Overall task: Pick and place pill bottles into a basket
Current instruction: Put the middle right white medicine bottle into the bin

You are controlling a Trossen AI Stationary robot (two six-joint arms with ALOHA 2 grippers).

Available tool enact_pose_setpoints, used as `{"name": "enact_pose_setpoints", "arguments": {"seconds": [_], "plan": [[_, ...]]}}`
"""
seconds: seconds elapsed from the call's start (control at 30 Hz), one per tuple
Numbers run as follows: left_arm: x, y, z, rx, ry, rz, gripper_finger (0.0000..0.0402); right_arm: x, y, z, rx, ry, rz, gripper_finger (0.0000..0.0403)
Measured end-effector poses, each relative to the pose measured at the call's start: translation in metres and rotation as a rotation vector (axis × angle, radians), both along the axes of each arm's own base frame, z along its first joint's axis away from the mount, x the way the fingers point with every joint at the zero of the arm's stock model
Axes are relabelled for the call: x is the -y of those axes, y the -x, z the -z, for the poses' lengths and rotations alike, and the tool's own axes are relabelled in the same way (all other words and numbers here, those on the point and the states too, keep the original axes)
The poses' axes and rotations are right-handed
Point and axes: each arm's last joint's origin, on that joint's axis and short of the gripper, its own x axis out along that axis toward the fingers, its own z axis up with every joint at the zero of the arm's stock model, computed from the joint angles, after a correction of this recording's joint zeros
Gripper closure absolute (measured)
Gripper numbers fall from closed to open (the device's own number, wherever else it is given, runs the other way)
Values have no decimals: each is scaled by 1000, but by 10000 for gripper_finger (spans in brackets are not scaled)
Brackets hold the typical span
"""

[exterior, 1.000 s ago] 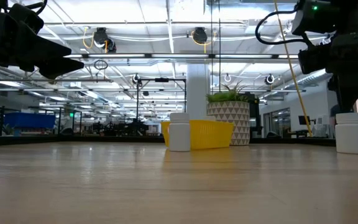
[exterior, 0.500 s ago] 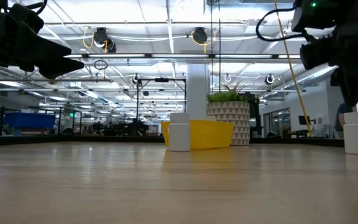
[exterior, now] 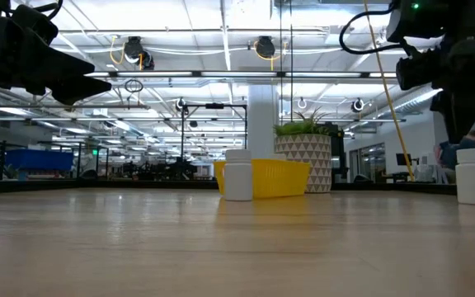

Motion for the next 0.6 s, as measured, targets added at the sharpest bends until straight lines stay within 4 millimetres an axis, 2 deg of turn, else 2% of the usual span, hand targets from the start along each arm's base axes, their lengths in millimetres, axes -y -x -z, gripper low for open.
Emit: {"name": "enact_pose_setpoints", "arguments": {"seconds": [0.4,0.6], "plan": [[0,0,0,0,0,0,50,-1,0,0,25,7,-146,202],[0,0,0,0,0,0,50,-1,2,0,7,11,-175,159]]}}
